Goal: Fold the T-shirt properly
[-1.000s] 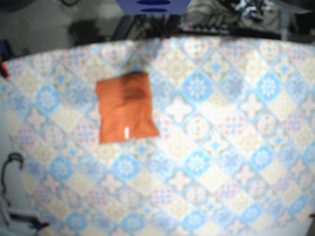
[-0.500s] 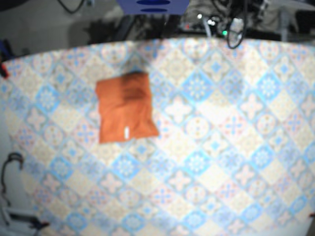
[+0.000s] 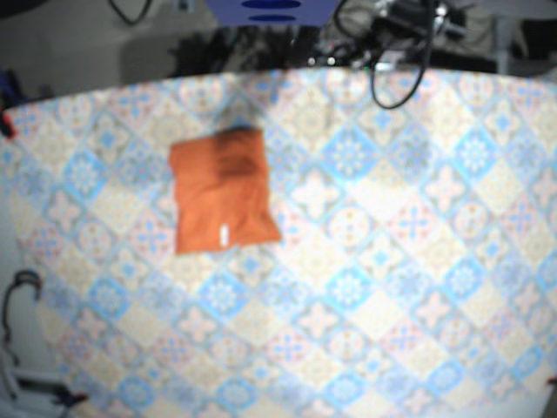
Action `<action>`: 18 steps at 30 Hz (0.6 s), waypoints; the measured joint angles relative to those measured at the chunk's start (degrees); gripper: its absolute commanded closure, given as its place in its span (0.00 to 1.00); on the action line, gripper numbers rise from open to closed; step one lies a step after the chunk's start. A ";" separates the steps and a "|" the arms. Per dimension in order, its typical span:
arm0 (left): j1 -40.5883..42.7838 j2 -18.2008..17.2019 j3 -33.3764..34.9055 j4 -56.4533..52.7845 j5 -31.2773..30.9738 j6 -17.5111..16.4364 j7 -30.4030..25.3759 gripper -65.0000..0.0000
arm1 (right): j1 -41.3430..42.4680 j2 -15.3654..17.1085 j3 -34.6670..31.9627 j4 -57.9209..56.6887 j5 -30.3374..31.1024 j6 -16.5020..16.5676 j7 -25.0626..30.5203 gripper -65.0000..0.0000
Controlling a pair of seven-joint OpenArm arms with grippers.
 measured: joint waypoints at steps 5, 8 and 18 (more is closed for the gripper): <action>-1.49 -0.74 0.00 -3.08 -0.02 0.76 -1.81 0.79 | 2.99 0.13 0.00 0.24 -0.11 -0.13 0.76 0.53; -1.49 -0.61 0.02 -3.08 -0.42 0.74 -1.81 0.80 | 3.17 0.13 0.00 0.52 -0.11 -0.13 0.98 0.53; -1.31 -0.57 0.22 -3.08 -0.44 0.72 -2.03 0.80 | 4.76 0.13 0.00 0.63 -0.11 -0.13 1.36 0.53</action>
